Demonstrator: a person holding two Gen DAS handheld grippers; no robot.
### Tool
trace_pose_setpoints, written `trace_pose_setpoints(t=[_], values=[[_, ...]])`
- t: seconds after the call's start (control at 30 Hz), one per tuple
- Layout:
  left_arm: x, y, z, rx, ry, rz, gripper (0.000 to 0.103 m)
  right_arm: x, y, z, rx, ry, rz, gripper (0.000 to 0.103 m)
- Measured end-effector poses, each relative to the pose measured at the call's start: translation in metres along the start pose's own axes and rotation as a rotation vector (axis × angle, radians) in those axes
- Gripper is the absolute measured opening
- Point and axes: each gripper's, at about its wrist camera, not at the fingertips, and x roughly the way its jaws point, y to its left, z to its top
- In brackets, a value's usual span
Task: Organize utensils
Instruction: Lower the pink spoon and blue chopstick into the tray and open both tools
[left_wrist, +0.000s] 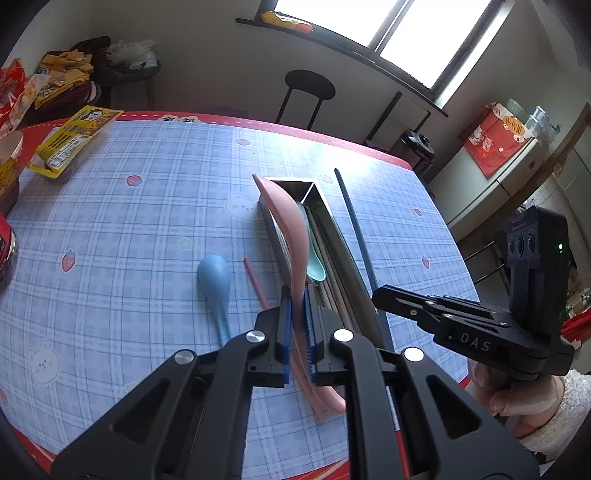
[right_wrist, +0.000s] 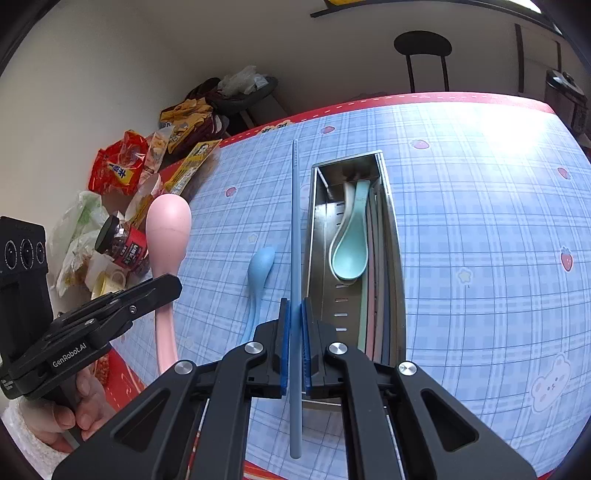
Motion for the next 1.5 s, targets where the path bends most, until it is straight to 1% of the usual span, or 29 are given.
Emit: trace_pose_setpoints(t=[0.33,0.47,0.57,0.73,0.87,0.97,1.07,1.27,1.5], values=[[0.050,-0.005,0.043,-0.008,0.070,-0.112,0.011,0.000,-0.032,0.007,0.084,-0.043,-0.053,0.006],[0.077,-0.009,0.055,0.006,0.108,-0.129,0.011,0.007,-0.041,0.012,0.119,-0.046,-0.068,0.006],[0.098,-0.008,0.061,0.008,0.141,-0.123,0.011,0.018,-0.045,0.017,0.126,-0.030,-0.075,0.006],[0.134,-0.004,0.062,-0.021,0.204,-0.121,0.011,0.035,-0.038,0.022,0.069,0.003,-0.106,0.006],[0.158,-0.003,0.061,-0.032,0.247,-0.112,0.011,0.050,-0.041,0.024,0.050,0.041,-0.128,0.006],[0.168,0.000,0.062,-0.056,0.260,-0.113,0.011,0.058,-0.041,0.026,0.026,0.064,-0.146,0.006],[0.178,0.001,0.064,-0.051,0.271,-0.108,0.011,0.065,-0.041,0.026,0.018,0.080,-0.155,0.006],[0.194,-0.007,0.068,-0.036,0.284,-0.091,0.011,0.075,-0.045,0.026,0.051,0.097,-0.163,0.006],[0.212,-0.007,0.078,-0.025,0.306,-0.059,0.011,0.083,-0.048,0.027,0.068,0.093,-0.162,0.006]])
